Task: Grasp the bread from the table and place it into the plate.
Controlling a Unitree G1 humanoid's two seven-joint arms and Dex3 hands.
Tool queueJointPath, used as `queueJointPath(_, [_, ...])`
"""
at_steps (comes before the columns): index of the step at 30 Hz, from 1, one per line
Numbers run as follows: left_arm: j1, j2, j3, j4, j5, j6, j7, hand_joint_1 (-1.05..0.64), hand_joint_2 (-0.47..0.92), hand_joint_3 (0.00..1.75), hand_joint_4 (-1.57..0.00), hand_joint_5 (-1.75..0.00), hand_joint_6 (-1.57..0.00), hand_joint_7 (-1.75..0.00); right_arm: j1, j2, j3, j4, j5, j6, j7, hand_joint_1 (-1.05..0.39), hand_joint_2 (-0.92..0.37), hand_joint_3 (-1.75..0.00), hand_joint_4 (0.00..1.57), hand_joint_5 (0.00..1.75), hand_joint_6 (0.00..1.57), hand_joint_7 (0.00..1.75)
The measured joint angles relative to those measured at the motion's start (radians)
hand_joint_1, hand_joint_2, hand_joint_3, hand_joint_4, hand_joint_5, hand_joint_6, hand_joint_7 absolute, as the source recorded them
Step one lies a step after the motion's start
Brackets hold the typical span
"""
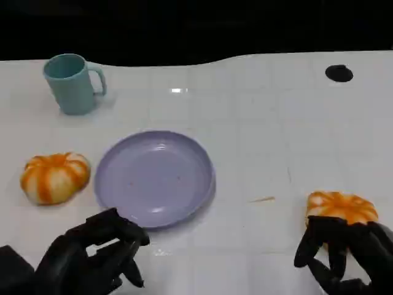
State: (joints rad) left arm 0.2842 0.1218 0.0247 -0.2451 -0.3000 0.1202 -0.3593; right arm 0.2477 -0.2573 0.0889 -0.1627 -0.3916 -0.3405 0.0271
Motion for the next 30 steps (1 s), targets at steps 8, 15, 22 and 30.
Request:
queueJointPath(8, [0.000,0.000,0.000,-0.005,0.001,0.009,0.004,-0.46,0.92,0.42,-0.73,-1.61,-0.72,-1.24,-0.003,0.000,0.000,0.000,0.000,0.000,0.000,-0.09,-0.30,-1.28,0.96,1.75,0.89,1.30])
queueJointPath(15, [-0.001,0.000,0.000,-0.004,-0.001,0.009,0.001,-0.47,0.92,0.42,-0.73,-1.61,-0.72,-1.24,-0.003,0.000,0.001,0.000,0.000,0.000,0.000,-0.09,-0.31,-1.28,0.96,1.75,0.89,1.30])
queueJointPath(22, [-0.002,0.000,0.000,-0.004,0.000,0.014,0.002,-0.47,0.92,0.41,-0.73,-1.60,-0.72,-1.23,-0.003,0.000,0.001,0.000,0.000,0.000,0.000,-0.08,-0.31,-1.28,0.96,1.75,0.88,1.29])
queueJointPath(30, [-0.001,0.000,0.000,-0.004,0.000,0.018,0.002,-0.47,0.92,0.41,-0.72,-1.61,-0.72,-1.24,-0.003,0.000,0.001,0.000,0.008,0.001,0.000,-0.06,-0.29,-1.31,0.93,1.74,0.88,1.22])
